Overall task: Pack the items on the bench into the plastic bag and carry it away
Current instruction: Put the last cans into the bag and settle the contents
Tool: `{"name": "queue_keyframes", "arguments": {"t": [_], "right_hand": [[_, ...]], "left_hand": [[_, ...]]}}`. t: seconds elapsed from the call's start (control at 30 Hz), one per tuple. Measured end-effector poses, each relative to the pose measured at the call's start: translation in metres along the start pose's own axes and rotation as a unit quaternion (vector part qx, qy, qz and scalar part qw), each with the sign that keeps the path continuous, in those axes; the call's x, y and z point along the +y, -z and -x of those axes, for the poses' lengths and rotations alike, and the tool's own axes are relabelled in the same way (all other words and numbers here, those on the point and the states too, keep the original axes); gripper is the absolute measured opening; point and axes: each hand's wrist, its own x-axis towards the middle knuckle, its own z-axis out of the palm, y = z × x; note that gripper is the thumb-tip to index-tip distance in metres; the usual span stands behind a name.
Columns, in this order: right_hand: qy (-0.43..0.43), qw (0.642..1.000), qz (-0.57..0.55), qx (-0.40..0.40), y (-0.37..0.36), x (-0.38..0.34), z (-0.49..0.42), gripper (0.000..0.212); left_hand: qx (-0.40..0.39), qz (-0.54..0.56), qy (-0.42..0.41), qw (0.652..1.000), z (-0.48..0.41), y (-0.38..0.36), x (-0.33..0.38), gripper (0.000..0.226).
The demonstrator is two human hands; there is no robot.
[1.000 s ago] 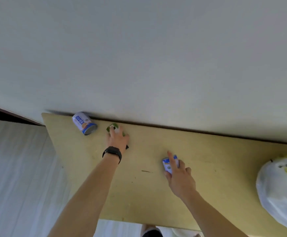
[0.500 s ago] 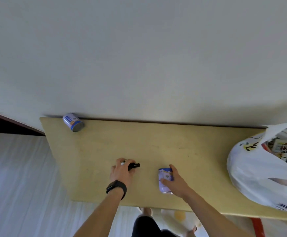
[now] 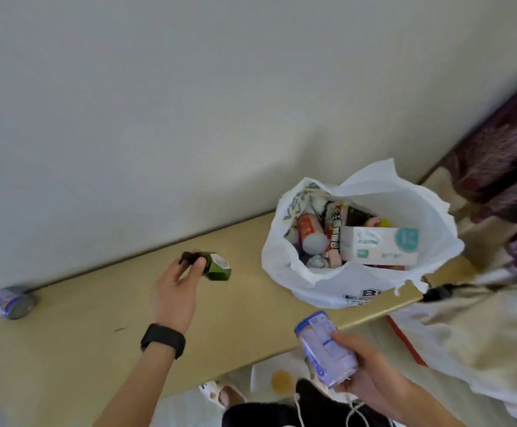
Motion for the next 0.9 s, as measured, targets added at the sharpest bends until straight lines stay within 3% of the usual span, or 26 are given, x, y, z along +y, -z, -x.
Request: {"name": "queue_keyframes", "arguments": {"t": [0.1,0.23,0.27,0.33,0.4,0.43,0.5,0.6,0.63,0.73,0.8,0.9], "right_hand": [[0.056,0.998,-0.017,0.001,0.02,-0.022,0.022,0.091],[0.113,0.993,-0.024,0.002,0.028,-0.042,0.04,0.089],[0.124,0.992,-0.027,-0.003,0.026,-0.044,0.042,0.089],[0.155,0.987,-0.033,0.0,0.021,-0.045,0.048,0.089],[0.183,0.982,-0.047,0.002,0.017,-0.042,0.054,0.088],[0.192,0.979,-0.064,0.007,0.015,-0.038,0.057,0.092],[0.19,0.973,-0.131,0.017,0.014,-0.03,0.062,0.108],[0.173,0.957,-0.213,0.094,0.014,-0.02,0.06,0.118],[0.162,0.963,-0.191,0.1,0.01,-0.02,0.063,0.111],[0.145,0.966,-0.185,0.106,0.008,-0.024,0.071,0.046],[0.153,0.973,-0.145,0.099,0.008,-0.032,0.078,0.04],[0.205,0.972,-0.008,0.117,0.0,-0.063,0.084,0.04]], "left_hand": [[0.001,-0.003,-0.139,0.99,-0.001,-0.031,0.091,0.013],[-0.117,-0.195,-0.269,0.936,-0.008,-0.092,0.155,0.023],[-0.162,-0.29,-0.286,0.899,-0.01,-0.112,0.159,0.029],[-0.239,-0.469,-0.307,0.793,-0.014,-0.15,0.155,0.034],[-0.287,-0.551,-0.325,0.713,-0.018,-0.18,0.149,0.031],[-0.294,-0.563,-0.326,0.7,-0.02,-0.191,0.149,0.031],[-0.291,-0.558,-0.33,0.704,-0.025,-0.206,0.15,0.039],[-0.333,-0.538,-0.317,0.706,-0.024,-0.211,0.149,0.056],[-0.356,-0.541,-0.319,0.692,-0.019,-0.208,0.144,0.057],[-0.385,-0.551,-0.339,0.659,-0.004,-0.191,0.115,0.07],[-0.388,-0.577,-0.335,0.636,0.006,-0.177,0.093,0.077],[-0.401,-0.653,-0.321,0.557,0.014,-0.16,0.07,0.085]]}}
